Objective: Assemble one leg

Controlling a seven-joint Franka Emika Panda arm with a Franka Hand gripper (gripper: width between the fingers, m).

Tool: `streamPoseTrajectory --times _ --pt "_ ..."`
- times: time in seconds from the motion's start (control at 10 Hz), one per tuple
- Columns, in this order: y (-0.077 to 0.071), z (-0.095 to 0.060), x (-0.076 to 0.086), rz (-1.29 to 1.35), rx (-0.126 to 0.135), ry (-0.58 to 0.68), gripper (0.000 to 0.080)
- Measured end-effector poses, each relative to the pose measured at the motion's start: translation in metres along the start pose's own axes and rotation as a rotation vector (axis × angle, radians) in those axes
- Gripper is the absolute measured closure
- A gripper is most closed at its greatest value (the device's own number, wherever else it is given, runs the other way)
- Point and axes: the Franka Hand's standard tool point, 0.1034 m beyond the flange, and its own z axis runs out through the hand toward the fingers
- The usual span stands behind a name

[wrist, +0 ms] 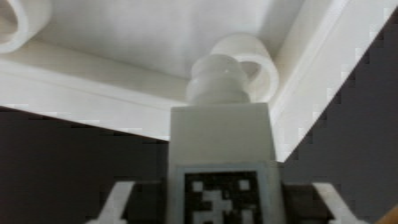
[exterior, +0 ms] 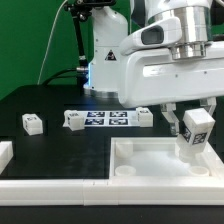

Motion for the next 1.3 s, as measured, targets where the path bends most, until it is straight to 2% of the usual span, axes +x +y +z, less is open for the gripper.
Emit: streamPoseTrajectory --times 0.1,0.2,0.3,0.4,0.5,0.7,1.3 --pt "0.001 0.0 0.001 -0.001 -0.004 0.015 0.0511" --pt "0.006 -0.001 0.004 -0.007 -0.032 0.105 0.0511" --pt "0.002 0.002 -0.007 0.0 -0.044 0.153 0.0511" --pt "-0.006 0.006 -0.014 0.012 -0.03 0.116 0.0511" --pt "-0.01 0.004 -0.006 0.034 -0.025 0.122 0.0511" --pt "-0.017 0.007 -0.004 0.036 -0.019 0.124 0.0511" --pt "-0.016 0.012 -0.005 0.034 -0.025 0.142 0.0511"
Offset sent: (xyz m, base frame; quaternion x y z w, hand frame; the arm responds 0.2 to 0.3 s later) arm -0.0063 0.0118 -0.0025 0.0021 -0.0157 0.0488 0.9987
